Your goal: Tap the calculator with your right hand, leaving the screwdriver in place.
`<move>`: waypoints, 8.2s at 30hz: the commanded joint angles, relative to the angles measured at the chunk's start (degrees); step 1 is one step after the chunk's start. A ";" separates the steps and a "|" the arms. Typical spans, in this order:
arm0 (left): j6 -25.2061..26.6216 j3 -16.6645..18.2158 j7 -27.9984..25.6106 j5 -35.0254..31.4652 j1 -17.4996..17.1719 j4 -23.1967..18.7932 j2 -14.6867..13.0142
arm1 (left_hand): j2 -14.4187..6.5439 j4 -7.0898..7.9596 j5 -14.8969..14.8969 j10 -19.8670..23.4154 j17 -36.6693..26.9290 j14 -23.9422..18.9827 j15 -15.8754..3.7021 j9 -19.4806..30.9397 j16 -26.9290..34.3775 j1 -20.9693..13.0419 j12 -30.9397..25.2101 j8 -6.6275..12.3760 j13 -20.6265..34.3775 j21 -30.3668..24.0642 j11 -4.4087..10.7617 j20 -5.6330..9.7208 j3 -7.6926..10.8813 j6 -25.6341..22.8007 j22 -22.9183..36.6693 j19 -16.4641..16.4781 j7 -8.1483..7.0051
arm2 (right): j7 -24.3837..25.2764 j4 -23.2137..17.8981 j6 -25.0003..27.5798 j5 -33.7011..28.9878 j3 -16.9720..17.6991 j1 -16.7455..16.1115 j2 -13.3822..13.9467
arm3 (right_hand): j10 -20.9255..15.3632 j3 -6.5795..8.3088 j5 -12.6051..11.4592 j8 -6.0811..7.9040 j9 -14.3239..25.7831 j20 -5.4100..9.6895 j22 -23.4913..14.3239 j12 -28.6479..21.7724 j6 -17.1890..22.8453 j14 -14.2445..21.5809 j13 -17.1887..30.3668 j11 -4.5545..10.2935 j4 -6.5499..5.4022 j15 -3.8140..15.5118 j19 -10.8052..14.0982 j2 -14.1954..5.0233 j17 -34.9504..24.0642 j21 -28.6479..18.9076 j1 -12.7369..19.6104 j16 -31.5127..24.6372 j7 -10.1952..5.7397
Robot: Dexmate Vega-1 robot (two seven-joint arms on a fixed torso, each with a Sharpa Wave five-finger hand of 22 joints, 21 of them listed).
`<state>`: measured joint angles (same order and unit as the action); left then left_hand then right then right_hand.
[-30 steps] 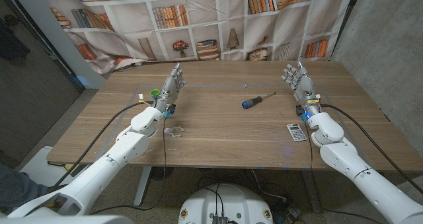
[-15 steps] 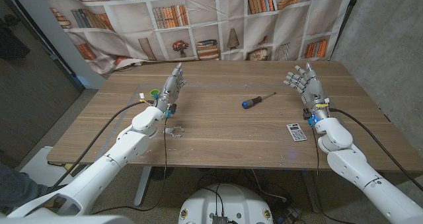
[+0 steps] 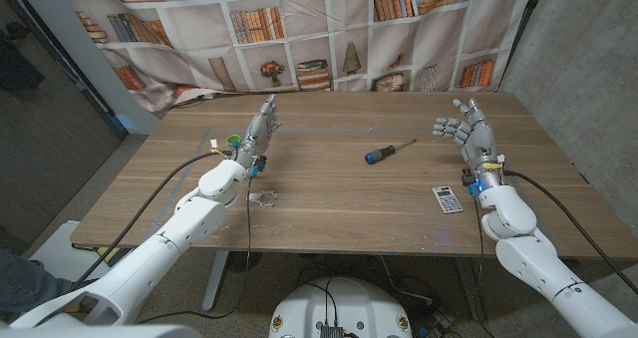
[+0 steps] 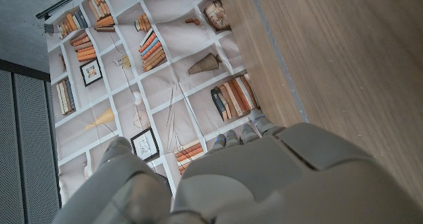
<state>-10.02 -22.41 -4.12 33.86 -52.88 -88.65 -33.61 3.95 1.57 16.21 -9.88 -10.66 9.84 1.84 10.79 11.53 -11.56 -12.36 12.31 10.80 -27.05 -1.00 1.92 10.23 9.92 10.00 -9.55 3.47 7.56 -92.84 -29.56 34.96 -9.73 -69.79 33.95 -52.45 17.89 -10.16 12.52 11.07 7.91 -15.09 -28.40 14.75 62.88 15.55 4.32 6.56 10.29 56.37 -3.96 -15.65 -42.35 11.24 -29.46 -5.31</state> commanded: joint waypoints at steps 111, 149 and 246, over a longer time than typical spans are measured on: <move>6.61 -2.19 -9.42 -1.74 -0.69 -6.60 3.36 | -2.46 -0.01 -1.89 1.86 -0.12 -1.99 0.20 0.21 -0.11 -2.37 -0.18 -0.07 0.10 1.66 -0.25 -0.30 0.12 -2.26 0.31 -4.89 -0.47 | 4.57 -25.04 11.02 -22.34 24.80 -28.66 2.50 | -26.41 7.17 -12.04 -0.70 1.45 4.48 -30.71 -31.07 11.87 15.52 28.01 6.98 2.52 2.73 12.89 5.15 -17.60 -11.00 60.87 -28.36 -6.86; -0.90 -2.98 2.14 -2.41 3.73 0.14 2.32 | -1.96 -0.85 -2.77 15.29 0.08 -13.33 -0.26 0.03 1.28 -4.93 -2.56 1.75 0.04 0.39 -0.32 -0.76 -1.61 -13.32 0.02 7.35 0.08 | 2.71 -41.71 21.86 -45.60 29.53 -40.23 -7.44 | -26.79 6.00 -18.63 -0.84 1.49 4.49 -27.71 -27.55 16.10 15.65 20.58 6.60 2.59 2.69 10.06 3.38 -17.46 -14.75 61.25 -25.80 -6.81; 5.52 -3.77 -0.52 -4.61 6.84 -2.30 1.33 | -3.29 -0.66 -3.02 16.45 -0.01 -14.20 -0.14 0.07 0.10 -6.07 -1.02 0.58 0.07 2.37 -0.65 -1.21 -2.08 -14.77 0.13 8.22 0.17 | -19.51 -50.18 66.66 -74.44 17.37 -34.88 12.16 | -27.49 10.97 -31.09 -1.94 1.00 4.41 -25.64 -32.96 10.12 17.20 12.78 6.82 2.81 2.74 8.64 4.68 -15.76 -19.21 57.39 -25.16 -4.79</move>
<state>-4.11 -26.46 -4.52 29.28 -46.12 -90.95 -32.26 1.00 0.79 13.30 6.10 -10.53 -4.19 1.74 10.67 11.73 -17.36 -13.72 12.90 10.82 -24.77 -1.62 0.91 8.32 -4.20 10.00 -1.14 3.48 -10.81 -143.86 31.66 -39.14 10.61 -106.62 42.20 -79.73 28.32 -40.71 10.60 12.00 12.16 -40.59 -61.16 25.15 79.55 28.40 11.26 9.25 12.91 65.13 0.87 -31.18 -61.24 68.42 -54.07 -10.24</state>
